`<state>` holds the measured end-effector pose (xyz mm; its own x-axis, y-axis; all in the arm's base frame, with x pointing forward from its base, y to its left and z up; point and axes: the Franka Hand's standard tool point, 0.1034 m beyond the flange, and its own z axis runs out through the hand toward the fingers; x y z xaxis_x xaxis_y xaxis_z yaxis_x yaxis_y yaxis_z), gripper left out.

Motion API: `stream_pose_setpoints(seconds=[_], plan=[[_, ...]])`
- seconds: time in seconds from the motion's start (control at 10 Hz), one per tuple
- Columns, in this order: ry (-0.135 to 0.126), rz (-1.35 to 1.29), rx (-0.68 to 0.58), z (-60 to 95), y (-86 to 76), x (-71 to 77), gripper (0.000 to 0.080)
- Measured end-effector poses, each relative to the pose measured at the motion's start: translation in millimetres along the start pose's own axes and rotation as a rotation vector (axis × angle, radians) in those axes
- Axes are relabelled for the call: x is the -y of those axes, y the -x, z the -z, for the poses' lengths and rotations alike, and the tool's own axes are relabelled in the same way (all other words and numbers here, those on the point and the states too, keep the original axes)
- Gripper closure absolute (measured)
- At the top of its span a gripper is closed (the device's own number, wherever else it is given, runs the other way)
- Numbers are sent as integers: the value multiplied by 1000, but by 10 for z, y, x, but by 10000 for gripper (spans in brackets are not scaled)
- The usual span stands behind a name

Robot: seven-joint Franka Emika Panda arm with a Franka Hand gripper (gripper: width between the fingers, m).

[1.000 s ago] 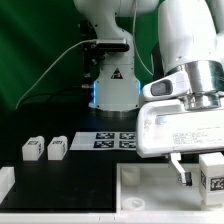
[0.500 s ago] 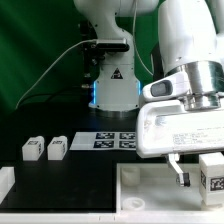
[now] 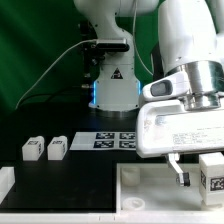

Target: Assemble one leg

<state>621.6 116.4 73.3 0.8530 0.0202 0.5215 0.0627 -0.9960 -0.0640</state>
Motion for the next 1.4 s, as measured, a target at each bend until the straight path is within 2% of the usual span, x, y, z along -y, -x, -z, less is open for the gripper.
stream_pose_setpoints(seconds=[0.2, 0.4, 0.5, 0.6, 0.8, 0.9, 1.0, 1.2, 1.3, 1.4], plan=[[-27, -36, 112, 281, -167, 59, 150], [-31, -54, 180, 374, -257, 52, 150], [-40, -58, 268, 413, -261, 47, 150], [-45, -55, 369, 419, -294, 50, 150], [-65, -72, 579, 375, -182, -2, 150], [-65, -58, 687, 406, -154, -7, 150], [-66, -48, 742, 399, -170, -14, 150], [-58, -58, 721, 350, -185, -21, 150], [-41, -68, 718, 279, -206, -34, 150], [-38, -74, 709, 210, -220, -35, 150]])
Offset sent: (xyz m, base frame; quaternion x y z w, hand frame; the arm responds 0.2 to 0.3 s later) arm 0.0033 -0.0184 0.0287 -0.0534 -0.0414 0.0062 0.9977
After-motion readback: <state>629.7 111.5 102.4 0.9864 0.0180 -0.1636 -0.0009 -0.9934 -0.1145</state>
